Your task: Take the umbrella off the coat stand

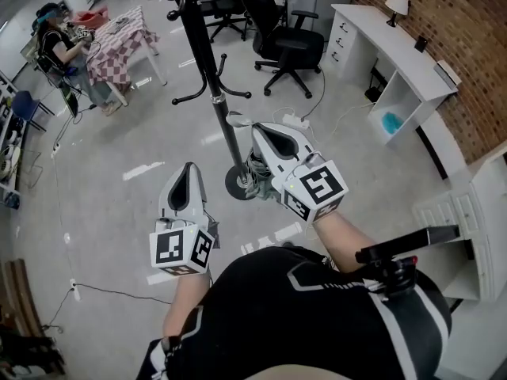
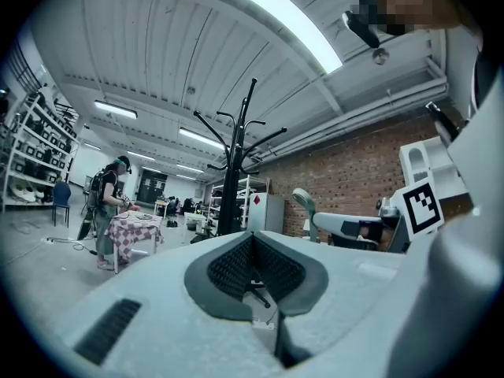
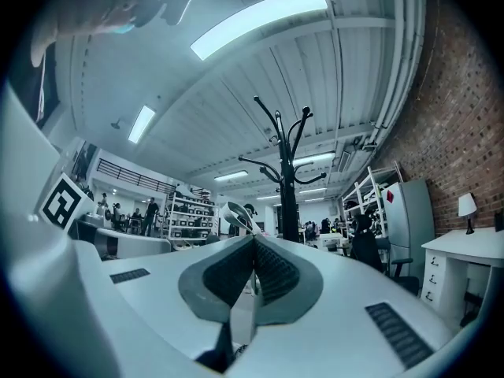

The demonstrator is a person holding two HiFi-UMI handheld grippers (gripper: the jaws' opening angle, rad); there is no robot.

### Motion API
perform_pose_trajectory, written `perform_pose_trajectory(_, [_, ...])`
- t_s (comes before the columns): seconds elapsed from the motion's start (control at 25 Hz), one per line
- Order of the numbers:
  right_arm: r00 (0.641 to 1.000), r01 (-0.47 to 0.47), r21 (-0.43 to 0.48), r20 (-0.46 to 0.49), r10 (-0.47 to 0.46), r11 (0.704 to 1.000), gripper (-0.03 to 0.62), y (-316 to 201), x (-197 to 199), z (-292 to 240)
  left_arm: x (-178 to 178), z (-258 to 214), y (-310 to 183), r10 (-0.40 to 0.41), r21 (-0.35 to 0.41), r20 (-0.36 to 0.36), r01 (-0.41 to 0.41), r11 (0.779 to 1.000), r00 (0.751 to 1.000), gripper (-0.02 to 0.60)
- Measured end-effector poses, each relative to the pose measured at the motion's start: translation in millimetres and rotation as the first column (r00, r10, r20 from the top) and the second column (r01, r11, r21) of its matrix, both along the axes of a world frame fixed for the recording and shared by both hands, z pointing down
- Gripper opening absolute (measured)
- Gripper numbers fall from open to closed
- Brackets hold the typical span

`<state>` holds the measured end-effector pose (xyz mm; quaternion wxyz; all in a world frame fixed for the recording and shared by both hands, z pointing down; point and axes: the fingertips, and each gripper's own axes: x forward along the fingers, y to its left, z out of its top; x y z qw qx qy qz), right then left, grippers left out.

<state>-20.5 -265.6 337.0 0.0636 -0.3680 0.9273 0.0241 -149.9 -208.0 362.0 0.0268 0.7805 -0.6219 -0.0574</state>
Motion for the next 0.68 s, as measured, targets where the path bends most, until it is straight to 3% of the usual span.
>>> perform_pose_trajectory(0.12, [1.0, 0.008, -0.004, -0.009, -0.008, 1.0, 0.009, -0.6, 1.5, 3.7, 2.1, -4.0, -0.7, -0.013, 0.012, 0.01, 0.013, 1.0, 1.0, 0.008])
perform_pose_trajectory(0.28, [0.999, 0.012, 0.015, -0.047, -0.011, 1.0, 0.009, 3.6, 1.6, 8.0, 11.1, -9.2, 3.7, -0.041, 0.035, 0.115, 0.038, 0.999, 0.993, 0.008])
perform_pose_trajectory(0.48, [0.998, 0.019, 0.01, -0.055, -0.018, 1.0, 0.009, 7.2, 0.3, 10.8, 18.8, -5.3, 6.5, 0.005, 0.002, 0.046, -0.005, 1.0, 0.999, 0.008])
perform_pose_trajectory(0.68, [0.998, 0.031, 0.001, -0.052, -0.03, 1.0, 0.009, 11.5, -2.1, 10.1, 16.5, 0.2, 7.8, -0.007, -0.033, 0.065, 0.009, 0.999, 0.998, 0.008])
